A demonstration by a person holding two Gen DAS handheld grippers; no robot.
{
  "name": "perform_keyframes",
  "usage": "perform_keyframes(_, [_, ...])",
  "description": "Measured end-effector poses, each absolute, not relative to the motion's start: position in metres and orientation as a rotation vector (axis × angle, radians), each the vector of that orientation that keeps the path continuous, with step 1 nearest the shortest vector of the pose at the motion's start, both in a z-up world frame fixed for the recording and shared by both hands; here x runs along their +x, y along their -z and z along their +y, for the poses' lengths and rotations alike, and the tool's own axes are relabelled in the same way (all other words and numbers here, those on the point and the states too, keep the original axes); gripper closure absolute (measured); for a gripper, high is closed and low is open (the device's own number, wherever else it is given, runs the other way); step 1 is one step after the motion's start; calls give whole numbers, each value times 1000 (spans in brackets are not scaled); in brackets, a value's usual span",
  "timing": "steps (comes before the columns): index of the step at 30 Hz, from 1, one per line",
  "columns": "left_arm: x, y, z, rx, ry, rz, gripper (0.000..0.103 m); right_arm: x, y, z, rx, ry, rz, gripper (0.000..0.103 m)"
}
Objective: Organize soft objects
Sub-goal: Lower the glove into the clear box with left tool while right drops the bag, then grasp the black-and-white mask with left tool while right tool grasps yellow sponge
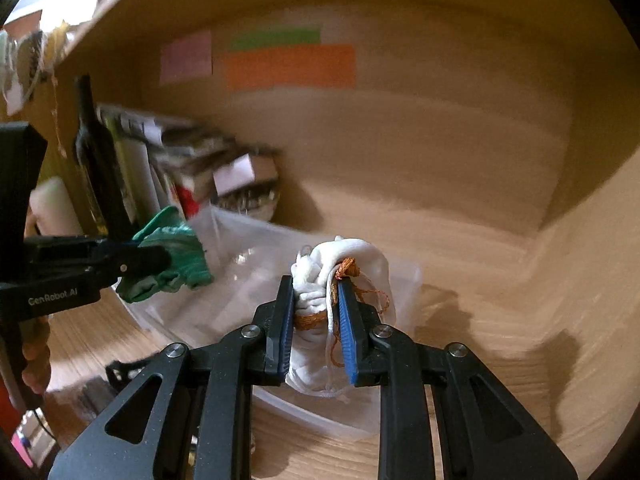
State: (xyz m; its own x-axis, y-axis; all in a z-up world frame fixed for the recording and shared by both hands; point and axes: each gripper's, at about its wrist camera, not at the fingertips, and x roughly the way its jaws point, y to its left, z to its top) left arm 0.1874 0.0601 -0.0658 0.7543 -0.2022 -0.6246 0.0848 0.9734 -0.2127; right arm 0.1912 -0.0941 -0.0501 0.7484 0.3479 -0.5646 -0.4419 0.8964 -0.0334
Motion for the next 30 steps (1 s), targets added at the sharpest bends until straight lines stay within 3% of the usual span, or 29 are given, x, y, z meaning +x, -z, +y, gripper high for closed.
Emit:
perform_keyframes(11, [216, 90, 46, -170, 200, 855, 83, 216, 80, -79, -262, -460, 745, 82])
perform_keyframes(14, [211, 90, 42, -169, 205, 849, 71, 215, 82, -78, -284, -455, 758, 77])
perform_keyframes(16, [207, 87, 42, -169, 200, 831, 56, 215, 83, -78, -295, -447, 759, 73])
perform_keyframes(18, [203, 83, 43, -167, 195, 804, 51, 213, 82, -79, -297, -442, 751, 61])
perform_keyframes(23, [175, 59, 40, -138, 189, 714, 41, 197, 64, -88, -283, -419, 671, 44])
perform_keyframes(27, [149, 36, 36, -101, 162, 600, 23, 172, 38, -95, -275, -389, 561, 25])
perform_keyframes(30, [128, 24, 34, -94, 150, 529, 8, 156, 25, -99, -261, -380, 508, 23])
